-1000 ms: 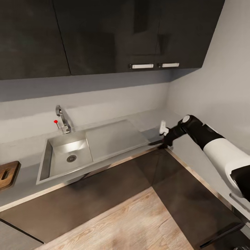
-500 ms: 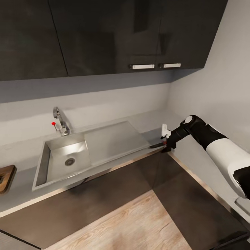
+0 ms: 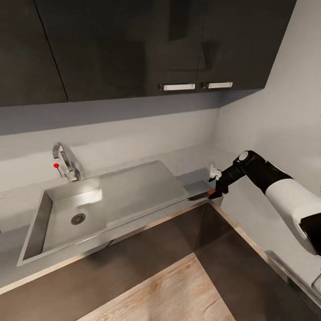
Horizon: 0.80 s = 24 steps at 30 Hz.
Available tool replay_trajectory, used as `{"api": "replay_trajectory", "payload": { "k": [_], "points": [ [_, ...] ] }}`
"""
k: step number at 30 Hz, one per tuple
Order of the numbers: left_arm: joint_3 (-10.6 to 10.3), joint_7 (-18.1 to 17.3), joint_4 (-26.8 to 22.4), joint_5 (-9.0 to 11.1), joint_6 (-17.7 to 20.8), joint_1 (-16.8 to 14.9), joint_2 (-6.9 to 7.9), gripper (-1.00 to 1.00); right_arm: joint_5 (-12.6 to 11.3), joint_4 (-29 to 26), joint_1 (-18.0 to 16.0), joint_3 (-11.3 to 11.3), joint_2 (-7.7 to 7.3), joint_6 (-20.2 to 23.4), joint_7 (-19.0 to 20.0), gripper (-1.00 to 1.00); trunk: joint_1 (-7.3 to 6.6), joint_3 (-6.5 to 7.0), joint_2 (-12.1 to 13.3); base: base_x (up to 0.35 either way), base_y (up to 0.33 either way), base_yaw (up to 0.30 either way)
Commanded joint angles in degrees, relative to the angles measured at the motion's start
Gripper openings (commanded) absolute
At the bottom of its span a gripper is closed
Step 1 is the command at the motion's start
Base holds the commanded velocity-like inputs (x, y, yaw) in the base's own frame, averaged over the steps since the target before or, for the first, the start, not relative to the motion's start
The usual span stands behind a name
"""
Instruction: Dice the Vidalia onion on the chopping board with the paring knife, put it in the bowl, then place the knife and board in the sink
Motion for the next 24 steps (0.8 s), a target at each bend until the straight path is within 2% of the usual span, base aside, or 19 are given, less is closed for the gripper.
{"api": "replay_trajectory", "payload": {
  "k": [1, 6, 24],
  "points": [
    [-0.5, 0.3, -0.1, 0.4, -0.1, 0.0, 0.06, 1.00, -0.1, 0.1, 0.0, 0.2, -0.07, 0.6, 0.1, 1.00, 0.05, -0.10, -0.1, 0.160, -0.251, 0.000],
    [-0.5, 0.3, 0.0, 0.4, -0.1, 0.0, 0.07, 1.00, 0.0, 1.8, 0.0, 0.3, -0.16, 0.5, 0.0, 1.00, 0.05, -0.10, -0.1, 0.070, -0.113, 0.000],
    [-0.4, 0.3, 0.2, 0.4, -0.1, 0.0, 0.07, 1.00, 0.1, 2.1, 0.0, 0.2, -0.20, 0.4, -0.5, 1.00, 0.05, -0.10, -0.1, 0.015, -0.003, 0.000]
  ]
}}
